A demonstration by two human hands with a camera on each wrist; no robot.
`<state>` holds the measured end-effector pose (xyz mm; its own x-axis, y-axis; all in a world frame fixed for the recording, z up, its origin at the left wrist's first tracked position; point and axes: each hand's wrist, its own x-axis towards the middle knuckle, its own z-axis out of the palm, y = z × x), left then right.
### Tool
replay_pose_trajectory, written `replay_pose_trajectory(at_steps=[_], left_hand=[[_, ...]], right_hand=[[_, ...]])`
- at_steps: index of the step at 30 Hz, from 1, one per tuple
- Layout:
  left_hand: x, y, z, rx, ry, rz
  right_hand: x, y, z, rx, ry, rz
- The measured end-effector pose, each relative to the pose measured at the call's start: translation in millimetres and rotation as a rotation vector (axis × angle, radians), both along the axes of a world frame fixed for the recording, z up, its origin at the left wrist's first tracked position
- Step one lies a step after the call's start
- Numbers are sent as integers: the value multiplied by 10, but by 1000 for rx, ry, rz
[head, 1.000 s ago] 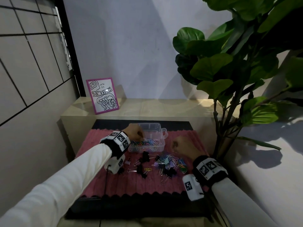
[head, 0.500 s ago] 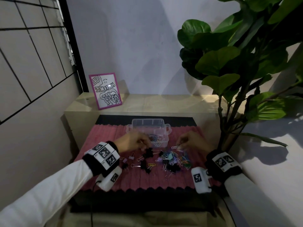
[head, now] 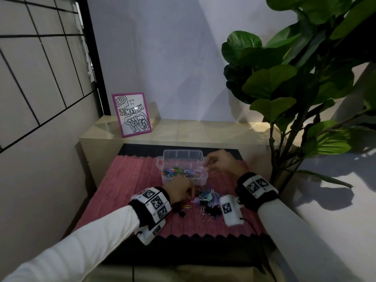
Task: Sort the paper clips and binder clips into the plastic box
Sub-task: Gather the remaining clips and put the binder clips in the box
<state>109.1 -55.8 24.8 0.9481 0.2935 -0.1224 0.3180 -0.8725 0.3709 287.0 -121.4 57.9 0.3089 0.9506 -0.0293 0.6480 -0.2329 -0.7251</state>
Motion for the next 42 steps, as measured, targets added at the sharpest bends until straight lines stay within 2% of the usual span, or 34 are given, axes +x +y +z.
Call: replay_pose_trajectory(at_steps=[2, 4, 7, 9, 14, 19, 24, 27, 31, 36, 42], left_hand=[[2, -35, -20, 11, 58, -9], [-12, -51, -63, 19, 109, -30], [-47, -59, -92, 10, 207, -73], [-42, -59, -101, 39, 224, -80], [15, -66, -149, 18, 125, -99], [31, -37, -107, -15, 119, -135], [-56, 123, -23, -175, 49, -75], [-151, 238, 75, -305, 4, -5], [-284, 467, 175, -328, -75, 82], [-224, 757, 310, -178, -229, 231], [-83, 894, 294, -202, -237, 261]], right_hand=[[-45, 191, 32, -9, 58, -17], [-104, 333, 17, -56, 31, -7], [-197, 411, -36, -144, -120, 53], [-230, 347, -52, -93, -209, 70], [-105, -190, -94, 101, -265, 67], [110, -678, -334, -195, -354, 58], [114, -756, -480, -135, -314, 39], [88, -725, -533, -172, -355, 127], [72, -719, -513, -91, -246, 110], [59, -714, -443, 65, -104, 2], [19, -714, -359, 161, 34, -24]])
